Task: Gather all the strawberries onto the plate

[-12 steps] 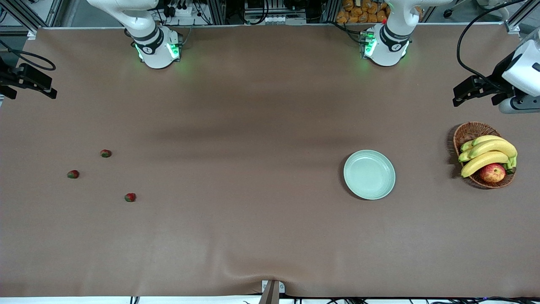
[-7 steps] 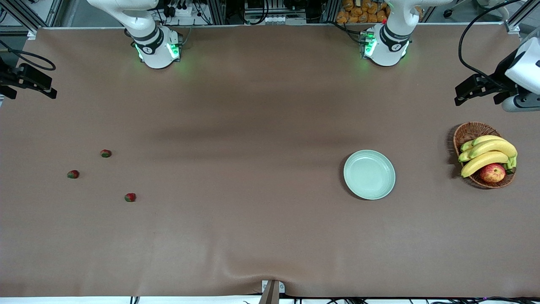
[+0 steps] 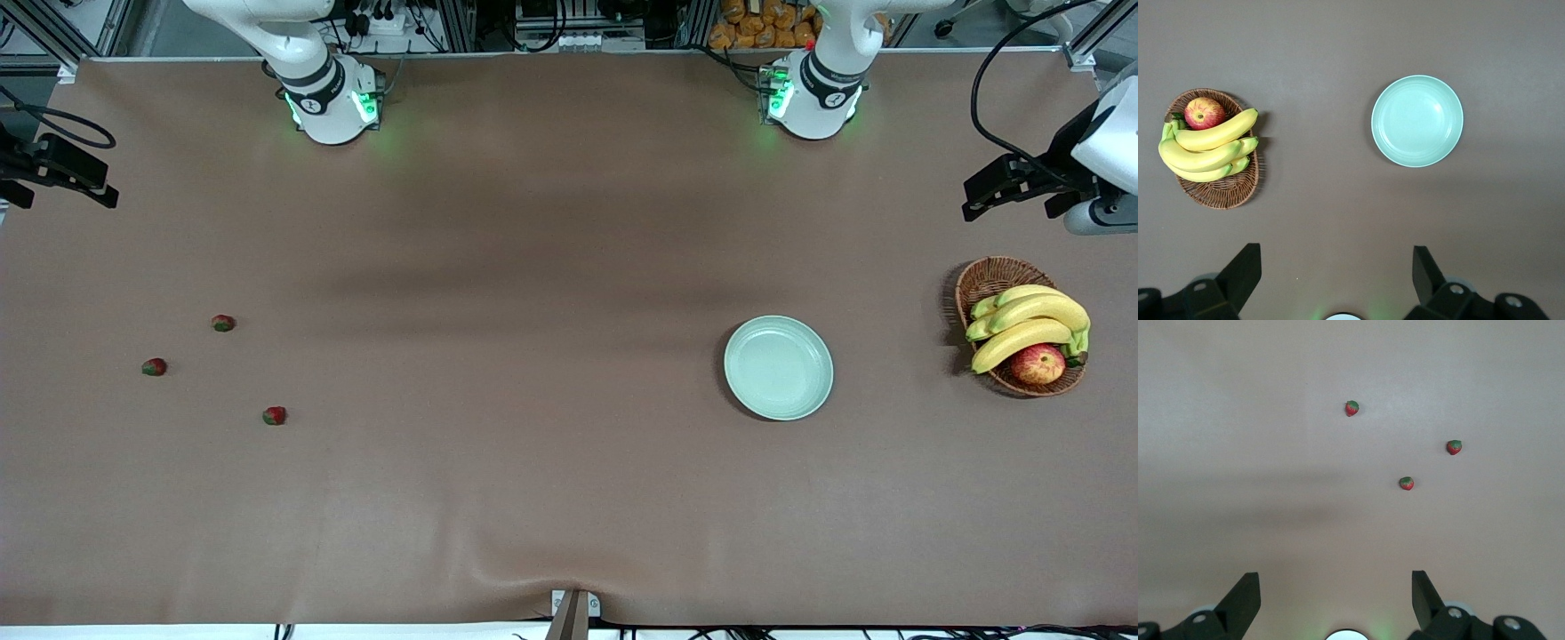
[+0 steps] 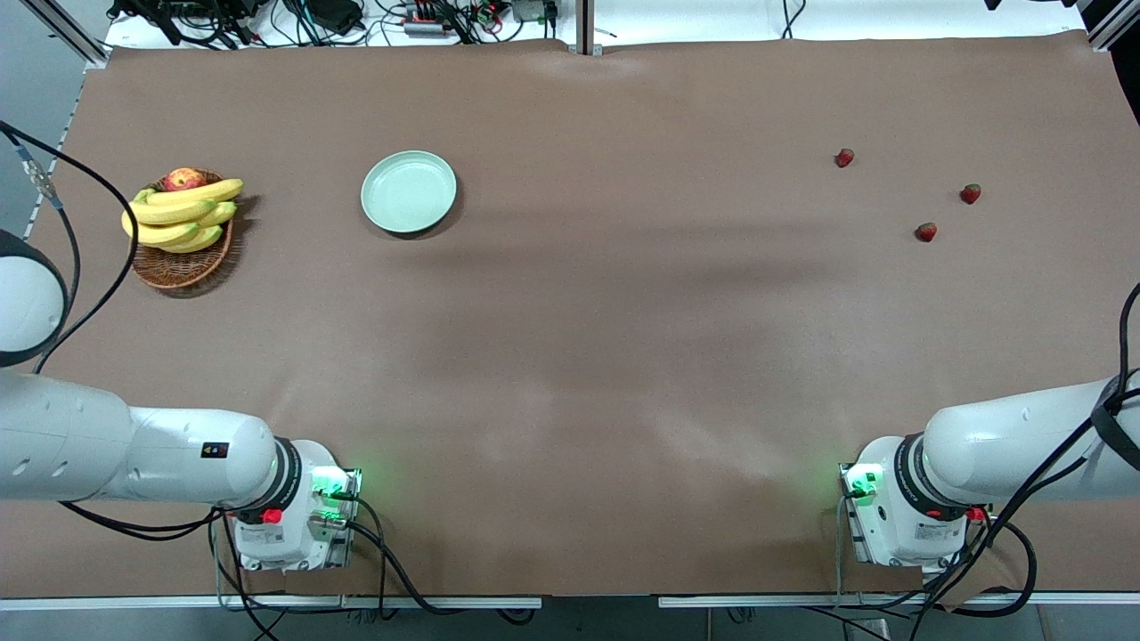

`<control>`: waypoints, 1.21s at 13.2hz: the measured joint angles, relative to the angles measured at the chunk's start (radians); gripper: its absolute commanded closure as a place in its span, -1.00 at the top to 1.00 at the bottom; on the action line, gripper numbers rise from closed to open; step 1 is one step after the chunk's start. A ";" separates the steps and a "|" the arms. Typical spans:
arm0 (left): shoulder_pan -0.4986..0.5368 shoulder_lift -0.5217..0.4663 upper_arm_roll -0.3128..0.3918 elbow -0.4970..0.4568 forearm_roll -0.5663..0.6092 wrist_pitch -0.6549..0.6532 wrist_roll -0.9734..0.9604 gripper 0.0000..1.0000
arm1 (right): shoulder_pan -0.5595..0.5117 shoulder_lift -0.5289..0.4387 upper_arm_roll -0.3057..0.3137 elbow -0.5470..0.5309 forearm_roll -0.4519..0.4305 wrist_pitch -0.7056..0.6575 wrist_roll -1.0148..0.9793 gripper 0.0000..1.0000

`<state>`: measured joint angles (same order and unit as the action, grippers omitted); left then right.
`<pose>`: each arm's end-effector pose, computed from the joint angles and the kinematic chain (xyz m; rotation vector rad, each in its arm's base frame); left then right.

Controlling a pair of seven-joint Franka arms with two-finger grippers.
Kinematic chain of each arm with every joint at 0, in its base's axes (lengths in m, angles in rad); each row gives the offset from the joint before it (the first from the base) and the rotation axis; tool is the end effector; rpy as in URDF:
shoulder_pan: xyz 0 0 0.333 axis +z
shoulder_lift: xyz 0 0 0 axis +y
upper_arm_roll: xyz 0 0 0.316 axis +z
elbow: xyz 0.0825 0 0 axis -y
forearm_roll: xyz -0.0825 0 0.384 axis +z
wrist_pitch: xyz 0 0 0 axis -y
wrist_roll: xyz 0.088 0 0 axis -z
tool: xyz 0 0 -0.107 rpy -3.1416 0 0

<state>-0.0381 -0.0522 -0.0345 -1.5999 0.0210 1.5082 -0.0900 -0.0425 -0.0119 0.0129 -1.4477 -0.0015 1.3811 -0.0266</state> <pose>0.5303 -0.0367 0.6338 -3.1150 -0.0286 0.0585 0.5299 -0.0158 0.6717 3.1403 -0.0051 -0.0859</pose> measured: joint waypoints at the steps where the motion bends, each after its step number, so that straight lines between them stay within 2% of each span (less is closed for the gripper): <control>1: 0.002 0.000 0.000 0.000 0.000 0.000 0.000 1.00 | 0.000 0.000 0.000 0.000 0.000 0.000 0.000 1.00; 16: 0.012 0.023 0.001 0.006 0.000 0.001 0.003 1.00 | 0.000 0.000 -0.001 0.000 0.000 0.000 0.000 1.00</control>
<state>-0.0266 -0.0291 -0.0336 -1.5943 0.0210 1.5088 -0.0868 -0.0429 -0.0117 0.0123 -1.4477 -0.0015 1.3806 -0.0266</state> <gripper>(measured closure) 0.000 0.000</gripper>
